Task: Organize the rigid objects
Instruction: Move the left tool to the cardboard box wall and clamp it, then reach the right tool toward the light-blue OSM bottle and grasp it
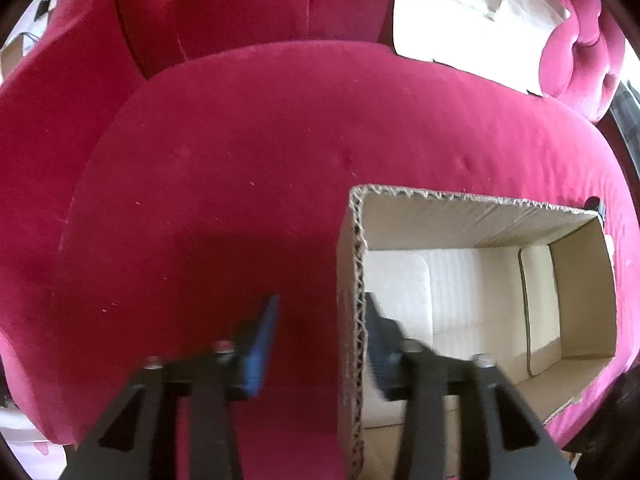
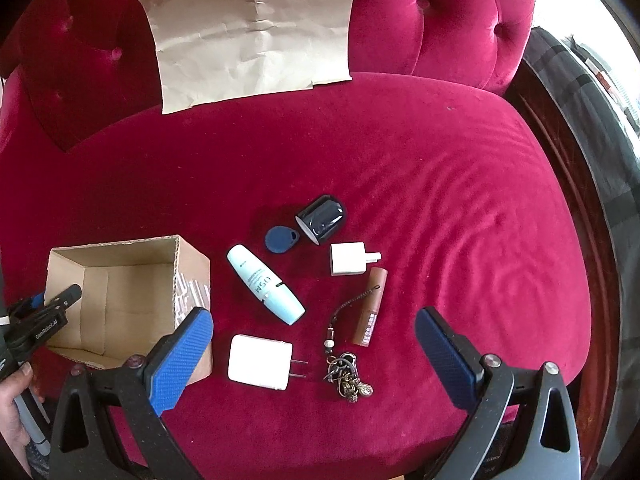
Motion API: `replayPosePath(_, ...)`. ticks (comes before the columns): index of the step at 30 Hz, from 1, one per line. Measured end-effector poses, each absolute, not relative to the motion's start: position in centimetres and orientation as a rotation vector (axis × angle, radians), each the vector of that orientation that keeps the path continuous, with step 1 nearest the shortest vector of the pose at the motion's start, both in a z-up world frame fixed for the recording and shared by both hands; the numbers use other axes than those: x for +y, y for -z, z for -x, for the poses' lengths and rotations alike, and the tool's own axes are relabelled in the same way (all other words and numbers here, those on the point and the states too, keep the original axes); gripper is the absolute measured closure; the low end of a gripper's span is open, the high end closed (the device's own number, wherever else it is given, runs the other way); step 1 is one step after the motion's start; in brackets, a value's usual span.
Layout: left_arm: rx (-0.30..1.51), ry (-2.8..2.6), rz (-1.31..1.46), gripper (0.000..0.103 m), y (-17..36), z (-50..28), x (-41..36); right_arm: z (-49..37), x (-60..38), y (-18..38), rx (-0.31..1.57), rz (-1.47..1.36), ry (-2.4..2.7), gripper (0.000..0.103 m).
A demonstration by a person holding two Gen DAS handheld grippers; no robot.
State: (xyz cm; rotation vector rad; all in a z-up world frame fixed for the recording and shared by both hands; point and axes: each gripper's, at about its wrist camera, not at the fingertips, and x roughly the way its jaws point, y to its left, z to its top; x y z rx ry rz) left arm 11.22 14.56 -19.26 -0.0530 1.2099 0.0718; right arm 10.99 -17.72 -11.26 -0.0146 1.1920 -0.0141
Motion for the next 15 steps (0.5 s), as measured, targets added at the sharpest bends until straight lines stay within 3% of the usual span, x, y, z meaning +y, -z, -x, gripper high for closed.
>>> replayPosePath(8,1.207,-0.041,0.028,0.098,20.0,-11.3,13.7,-11.1,-18.1,11.7,1.2,0.01,0.021,0.0)
replayPosePath(15,1.2,-0.042,0.031,0.1,19.9,-10.7,13.2,-11.1,-18.1,11.7,1.196,0.011,0.023,0.0)
